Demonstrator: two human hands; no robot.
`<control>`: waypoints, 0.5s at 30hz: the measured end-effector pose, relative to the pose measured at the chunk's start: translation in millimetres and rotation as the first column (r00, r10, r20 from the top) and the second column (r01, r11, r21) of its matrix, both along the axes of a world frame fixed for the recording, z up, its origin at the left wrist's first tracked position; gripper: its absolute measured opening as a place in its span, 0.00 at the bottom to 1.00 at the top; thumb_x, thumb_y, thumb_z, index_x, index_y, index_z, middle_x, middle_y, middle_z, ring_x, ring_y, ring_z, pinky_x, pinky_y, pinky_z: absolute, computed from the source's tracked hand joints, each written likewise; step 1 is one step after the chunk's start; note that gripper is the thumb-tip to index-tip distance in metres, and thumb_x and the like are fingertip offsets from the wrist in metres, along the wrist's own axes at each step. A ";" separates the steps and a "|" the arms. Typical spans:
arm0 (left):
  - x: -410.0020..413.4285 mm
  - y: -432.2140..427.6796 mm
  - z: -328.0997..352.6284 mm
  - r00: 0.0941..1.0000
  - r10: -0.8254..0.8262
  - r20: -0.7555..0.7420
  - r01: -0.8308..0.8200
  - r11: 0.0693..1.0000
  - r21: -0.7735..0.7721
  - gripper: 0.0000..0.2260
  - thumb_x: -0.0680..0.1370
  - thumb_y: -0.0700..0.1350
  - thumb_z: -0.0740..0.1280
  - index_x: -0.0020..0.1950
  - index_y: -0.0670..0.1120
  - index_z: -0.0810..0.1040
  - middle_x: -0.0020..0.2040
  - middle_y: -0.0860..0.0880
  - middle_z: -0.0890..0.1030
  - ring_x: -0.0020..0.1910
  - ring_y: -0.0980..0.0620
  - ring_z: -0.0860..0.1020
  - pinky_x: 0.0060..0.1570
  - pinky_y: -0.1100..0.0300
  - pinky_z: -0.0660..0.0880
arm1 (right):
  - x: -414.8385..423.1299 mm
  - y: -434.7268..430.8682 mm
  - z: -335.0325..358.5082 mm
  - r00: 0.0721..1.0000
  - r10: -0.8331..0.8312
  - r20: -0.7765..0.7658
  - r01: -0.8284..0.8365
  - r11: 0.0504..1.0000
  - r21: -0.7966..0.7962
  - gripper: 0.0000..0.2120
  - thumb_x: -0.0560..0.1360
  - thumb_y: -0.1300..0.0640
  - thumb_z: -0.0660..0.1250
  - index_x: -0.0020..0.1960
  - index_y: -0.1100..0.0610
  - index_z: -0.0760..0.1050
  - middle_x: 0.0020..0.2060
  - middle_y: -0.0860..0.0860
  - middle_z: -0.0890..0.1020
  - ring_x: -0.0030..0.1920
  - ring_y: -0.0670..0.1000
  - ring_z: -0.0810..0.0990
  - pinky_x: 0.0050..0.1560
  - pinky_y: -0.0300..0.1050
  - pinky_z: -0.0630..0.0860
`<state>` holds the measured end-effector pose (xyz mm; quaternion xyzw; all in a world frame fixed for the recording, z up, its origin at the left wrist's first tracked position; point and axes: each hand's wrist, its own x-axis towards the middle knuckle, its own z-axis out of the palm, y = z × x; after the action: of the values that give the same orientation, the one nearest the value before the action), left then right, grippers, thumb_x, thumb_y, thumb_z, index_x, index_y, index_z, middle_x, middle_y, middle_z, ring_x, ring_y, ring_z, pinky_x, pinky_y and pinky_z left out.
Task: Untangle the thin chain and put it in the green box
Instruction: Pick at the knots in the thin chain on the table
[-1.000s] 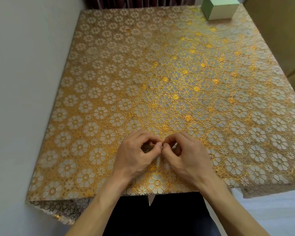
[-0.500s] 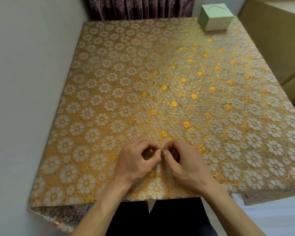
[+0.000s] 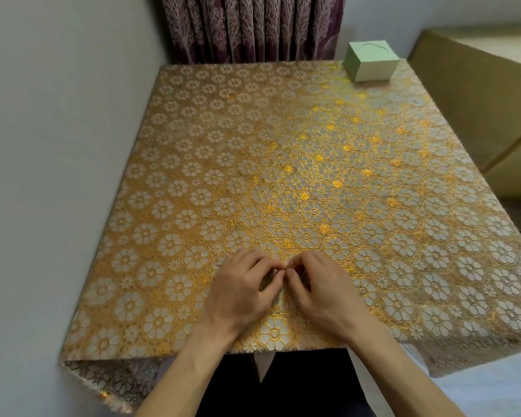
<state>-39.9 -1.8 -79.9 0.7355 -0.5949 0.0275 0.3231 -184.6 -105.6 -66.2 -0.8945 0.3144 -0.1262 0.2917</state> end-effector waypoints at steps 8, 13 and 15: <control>-2.4 2.5 0.0 0.998 0.059 -0.020 -0.060 0.996 -0.067 0.07 0.76 0.50 0.70 0.49 0.47 0.84 0.48 0.51 0.81 0.48 0.52 0.79 0.48 0.55 0.77 | -3.3 4.1 0.6 0.997 -0.007 0.075 0.011 0.999 -0.047 0.06 0.81 0.53 0.65 0.53 0.55 0.76 0.47 0.47 0.78 0.44 0.48 0.77 0.45 0.47 0.77; -1.4 2.8 2.6 0.997 0.031 -0.068 -0.036 0.997 -0.072 0.08 0.76 0.51 0.71 0.50 0.49 0.85 0.48 0.52 0.80 0.48 0.53 0.78 0.47 0.56 0.77 | -5.7 7.4 -1.4 0.994 -0.016 0.113 0.027 0.995 -0.096 0.04 0.80 0.55 0.67 0.52 0.54 0.77 0.46 0.46 0.77 0.40 0.47 0.76 0.39 0.41 0.74; -0.9 3.7 1.7 0.999 0.011 -0.044 -0.014 0.998 -0.063 0.07 0.76 0.50 0.71 0.50 0.50 0.86 0.48 0.53 0.80 0.47 0.53 0.77 0.45 0.55 0.77 | -5.4 8.5 -2.6 0.993 -0.016 0.119 0.030 0.993 -0.117 0.04 0.79 0.55 0.67 0.51 0.54 0.77 0.45 0.47 0.77 0.39 0.48 0.77 0.38 0.42 0.75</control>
<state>-40.8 1.9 -78.2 0.7290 -0.5818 0.0322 0.3592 -190.0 -97.1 -68.8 -0.8975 0.2990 -0.2008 0.2547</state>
